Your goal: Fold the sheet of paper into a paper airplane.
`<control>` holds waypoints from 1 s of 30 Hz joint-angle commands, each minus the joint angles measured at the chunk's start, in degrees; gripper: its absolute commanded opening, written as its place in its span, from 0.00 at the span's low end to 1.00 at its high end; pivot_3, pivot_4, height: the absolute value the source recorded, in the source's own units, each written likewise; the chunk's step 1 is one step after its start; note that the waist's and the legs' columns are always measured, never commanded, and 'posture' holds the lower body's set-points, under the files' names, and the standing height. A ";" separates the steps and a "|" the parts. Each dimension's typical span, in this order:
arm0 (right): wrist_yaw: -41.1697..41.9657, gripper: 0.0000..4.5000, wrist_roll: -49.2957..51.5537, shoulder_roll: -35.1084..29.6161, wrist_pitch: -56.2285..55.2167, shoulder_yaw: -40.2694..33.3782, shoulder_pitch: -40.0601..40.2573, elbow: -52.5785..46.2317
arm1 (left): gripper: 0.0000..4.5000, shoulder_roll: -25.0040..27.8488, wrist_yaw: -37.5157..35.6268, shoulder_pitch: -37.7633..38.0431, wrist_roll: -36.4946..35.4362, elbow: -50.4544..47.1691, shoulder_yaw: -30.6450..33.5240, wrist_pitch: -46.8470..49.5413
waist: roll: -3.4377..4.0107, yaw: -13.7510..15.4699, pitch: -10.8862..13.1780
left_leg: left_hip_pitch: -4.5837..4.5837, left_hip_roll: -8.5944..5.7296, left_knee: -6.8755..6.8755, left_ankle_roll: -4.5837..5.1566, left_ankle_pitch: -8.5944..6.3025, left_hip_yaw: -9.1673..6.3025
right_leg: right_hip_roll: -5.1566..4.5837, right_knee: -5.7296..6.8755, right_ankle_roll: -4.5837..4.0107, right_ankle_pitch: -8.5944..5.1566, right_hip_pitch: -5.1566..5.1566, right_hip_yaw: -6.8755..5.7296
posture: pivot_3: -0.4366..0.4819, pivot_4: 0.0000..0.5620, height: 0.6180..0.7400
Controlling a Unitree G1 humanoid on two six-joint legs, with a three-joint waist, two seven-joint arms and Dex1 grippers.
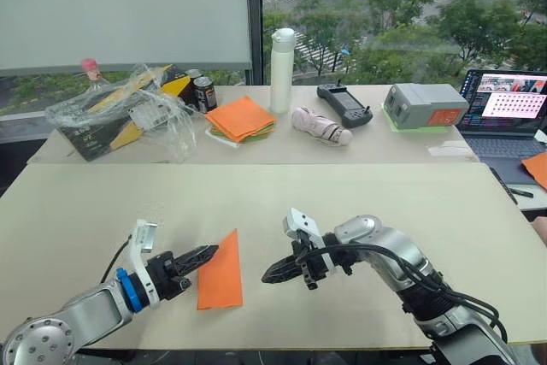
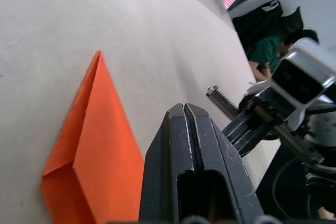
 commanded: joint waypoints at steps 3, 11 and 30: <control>-1.47 0.00 0.79 0.31 -1.05 -0.40 -0.03 0.04 | 0.33 3.82 -0.06 0.05 -3.38 2.07 2.58 -0.45 | 0.01 0.00 0.01 | -0.01 0.00 0.00 0.00 0.00 0.01 | 0.01 -0.01 0.00 0.00 0.00 0.00 | 0.48 0.27 1.00; -2.91 0.00 0.98 -0.10 -0.66 -0.41 1.00 -0.58 | 0.40 6.92 -3.83 3.08 -1.71 7.63 3.81 0.76 | 0.02 -0.06 0.02 | 0.00 0.00 0.00 0.00 0.00 0.01 | 0.01 0.00 0.00 0.00 -0.01 0.00 | 0.48 0.27 1.00; -5.30 0.00 1.86 -1.42 0.71 -0.60 2.25 -2.69 | 0.40 6.96 -13.70 -4.47 8.89 16.34 -3.25 4.21 | 0.04 -0.26 0.06 | 0.00 0.01 0.00 0.00 0.00 0.01 | 0.01 0.03 0.00 0.00 -0.04 -0.02 | 0.48 0.27 1.00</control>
